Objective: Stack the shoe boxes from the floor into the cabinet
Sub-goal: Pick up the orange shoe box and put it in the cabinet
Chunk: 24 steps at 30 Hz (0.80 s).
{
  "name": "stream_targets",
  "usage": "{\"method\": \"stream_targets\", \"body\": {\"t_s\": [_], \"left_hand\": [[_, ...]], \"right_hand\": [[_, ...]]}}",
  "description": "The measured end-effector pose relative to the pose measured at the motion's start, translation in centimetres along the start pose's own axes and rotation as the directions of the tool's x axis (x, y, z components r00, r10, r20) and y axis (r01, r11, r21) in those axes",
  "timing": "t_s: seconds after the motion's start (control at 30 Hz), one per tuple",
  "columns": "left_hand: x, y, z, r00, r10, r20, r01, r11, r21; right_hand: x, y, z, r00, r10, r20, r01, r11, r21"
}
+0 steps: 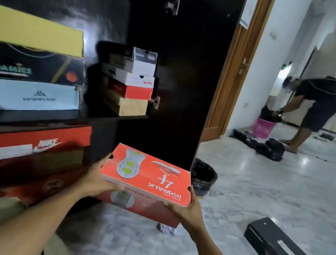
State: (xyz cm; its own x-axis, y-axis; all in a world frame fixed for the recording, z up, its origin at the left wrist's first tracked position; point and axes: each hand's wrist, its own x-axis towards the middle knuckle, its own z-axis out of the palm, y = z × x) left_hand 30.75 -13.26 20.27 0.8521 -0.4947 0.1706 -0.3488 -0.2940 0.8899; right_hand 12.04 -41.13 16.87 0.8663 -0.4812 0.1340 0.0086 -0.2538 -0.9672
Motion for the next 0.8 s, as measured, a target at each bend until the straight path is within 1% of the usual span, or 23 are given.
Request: {"method": "stream_targets", "body": {"t_s": [0.07, 0.13, 0.17, 0.27, 0.33, 0.37, 0.47, 0.53, 0.6, 0.67, 0.7, 0.77, 0.8], "left_hand": [[-0.7, 1.3, -3.6, 0.991, -0.035, -0.131, 0.033, 0.999, -0.017], [-1.3, 2.3, -7.4, 0.976, -0.034, -0.213, 0.037, 0.999, 0.013], [-1.5, 2.5, -9.3, 0.963, -0.016, -0.268, 0.030, 0.998, 0.049], [-2.2, 4.6, -14.4, 0.905, 0.043, -0.423, 0.061, 0.971, 0.230], [-2.2, 5.5, -17.4, 0.867, 0.118, -0.485, 0.008, 0.969, 0.249], [-2.2, 6.1, -18.8, 0.847, 0.130, -0.515, -0.002, 0.970, 0.242], [-2.7, 9.3, -21.1, 0.792, 0.157, -0.590, -0.043, 0.979, 0.201], [-2.9, 11.6, -22.0, 0.732, 0.180, -0.657, -0.043, 0.975, 0.219], [-2.7, 13.9, -23.2, 0.663, 0.205, -0.720, -0.005, 0.963, 0.270], [-1.7, 16.3, -24.8, 0.576, 0.254, -0.777, 0.016, 0.947, 0.322], [-1.1, 17.5, -25.8, 0.537, 0.279, -0.796, 0.021, 0.939, 0.343], [0.1, 19.8, -27.8, 0.480, 0.329, -0.813, 0.030, 0.920, 0.390], [0.8, 20.5, -28.9, 0.464, 0.345, -0.816, 0.037, 0.913, 0.407]], "right_hand": [[2.4, -2.0, 2.3, 0.995, -0.057, 0.078, 0.057, 0.998, 0.012], [4.3, -5.1, 4.9, 0.983, -0.115, 0.145, 0.113, 0.993, 0.019], [5.2, -6.7, 6.2, 0.977, -0.140, 0.163, 0.136, 0.990, 0.034], [7.6, -11.7, 9.4, 0.945, -0.229, 0.231, 0.213, 0.973, 0.092], [9.3, -14.6, 11.3, 0.913, -0.293, 0.283, 0.266, 0.955, 0.130], [10.1, -16.1, 12.1, 0.895, -0.328, 0.302, 0.289, 0.942, 0.169], [12.5, -20.0, 14.1, 0.866, -0.386, 0.318, 0.322, 0.917, 0.236], [13.7, -22.7, 15.2, 0.845, -0.429, 0.320, 0.349, 0.895, 0.277], [14.7, -25.7, 16.2, 0.819, -0.486, 0.305, 0.390, 0.861, 0.325], [16.0, -29.0, 17.2, 0.802, -0.539, 0.259, 0.450, 0.829, 0.332], [16.5, -30.9, 17.5, 0.790, -0.564, 0.241, 0.466, 0.807, 0.362], [18.7, -33.6, 18.8, 0.781, -0.591, 0.202, 0.488, 0.779, 0.393], [19.6, -34.7, 19.6, 0.787, -0.587, 0.191, 0.489, 0.781, 0.388]]}}
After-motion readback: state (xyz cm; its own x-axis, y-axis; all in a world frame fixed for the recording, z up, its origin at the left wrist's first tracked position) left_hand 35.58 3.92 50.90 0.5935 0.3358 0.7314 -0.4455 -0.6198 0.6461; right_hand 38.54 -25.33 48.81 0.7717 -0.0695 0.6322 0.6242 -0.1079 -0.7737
